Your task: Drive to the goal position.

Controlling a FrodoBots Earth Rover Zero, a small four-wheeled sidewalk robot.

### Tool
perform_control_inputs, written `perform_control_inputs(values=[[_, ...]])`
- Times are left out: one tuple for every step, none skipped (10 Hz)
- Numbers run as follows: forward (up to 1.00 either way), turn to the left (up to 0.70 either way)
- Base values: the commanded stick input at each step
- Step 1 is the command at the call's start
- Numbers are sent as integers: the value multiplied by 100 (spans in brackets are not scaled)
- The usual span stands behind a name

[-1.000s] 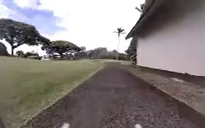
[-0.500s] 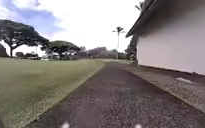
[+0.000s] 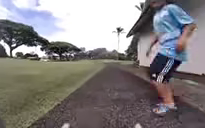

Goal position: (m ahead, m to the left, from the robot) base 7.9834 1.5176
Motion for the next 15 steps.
perform_control_inputs(values=[[70,1],[70,2],[70,1],[70,0],[70,0],[70,2],[70,-24],[70,-35],[70,-35],[0,0],[0,0],[0,0],[-41,0],[0,0],[0,0]])
